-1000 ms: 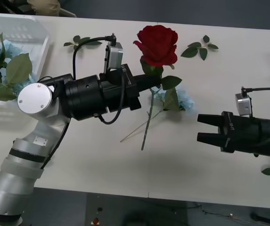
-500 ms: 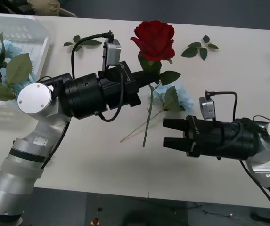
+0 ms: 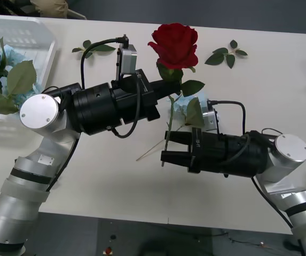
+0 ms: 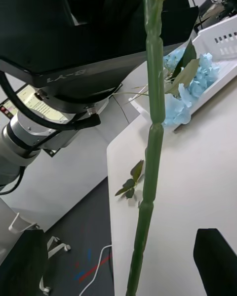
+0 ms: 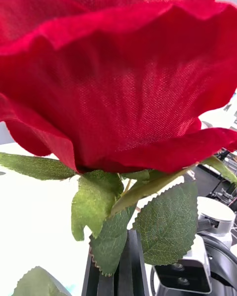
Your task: Put the red flowers into the right box and the blue flowers into the left box
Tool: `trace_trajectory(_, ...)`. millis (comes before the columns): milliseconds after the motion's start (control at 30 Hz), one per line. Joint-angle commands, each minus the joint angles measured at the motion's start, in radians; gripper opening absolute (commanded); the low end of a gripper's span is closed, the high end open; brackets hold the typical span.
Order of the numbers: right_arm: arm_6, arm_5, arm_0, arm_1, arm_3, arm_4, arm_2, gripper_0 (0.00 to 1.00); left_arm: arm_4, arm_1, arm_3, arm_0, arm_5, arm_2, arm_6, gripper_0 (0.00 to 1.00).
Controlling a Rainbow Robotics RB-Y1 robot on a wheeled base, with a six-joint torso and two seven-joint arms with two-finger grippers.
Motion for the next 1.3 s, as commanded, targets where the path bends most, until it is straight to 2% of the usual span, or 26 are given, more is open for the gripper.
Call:
trace_trajectory(33, -0.016, -0.035, -0.037, 0.039, -0.016, 0.001, 0.022, 0.87, 0.015, -0.020, -0.013, -0.006, -0.003, -0.014, -0.064, 0.00)
trace_trajectory(300, -0.016, -0.091, -0.057, 0.039, -0.016, 0.016, 0.062, 0.85, 0.015, -0.020, -0.013, -0.006, -0.003, -0.014, -0.064, 0.00)
trace_trajectory(367, -0.016, -0.100, -0.060, 0.041, -0.016, 0.039, 0.067, 0.70, 0.015, -0.020, -0.013, -0.006, -0.003, -0.014, -0.064, 0.00)
trace_trajectory(500, -0.016, -0.112, -0.063, 0.055, -0.016, 0.070, 0.068, 0.48, 0.015, -0.020, -0.013, -0.006, -0.003, -0.014, -0.064, 0.00)
trace_trajectory(567, -0.016, -0.126, -0.065, 0.059, -0.016, 0.076, 0.079, 0.30, 0.015, -0.020, -0.013, -0.006, -0.003, -0.014, -0.064, 0.00)
trace_trajectory(667, -0.016, -0.149, -0.071, 0.059, -0.016, 0.076, 0.096, 0.13, 0.015, -0.020, -0.013, -0.006, -0.003, -0.014, -0.064, 0.00)
trace_trajectory(867, -0.016, -0.161, -0.081, 0.059, -0.014, 0.076, 0.107, 0.00, 0.015, -0.020, -0.013, -0.006, -0.003, -0.014, -0.064, 0.00)
trace_trajectory(1267, -0.016, -0.167, -0.092, 0.059, -0.014, 0.091, 0.107, 0.00, 0.015, -0.020, -0.013, -0.006, -0.003, -0.014, -0.064, 0.01)
trace_trajectory(1300, -0.016, -0.167, -0.092, 0.059, -0.016, 0.091, 0.105, 0.00, 0.015, -0.020, -0.013, -0.006, -0.003, -0.014, -0.064, 0.20)
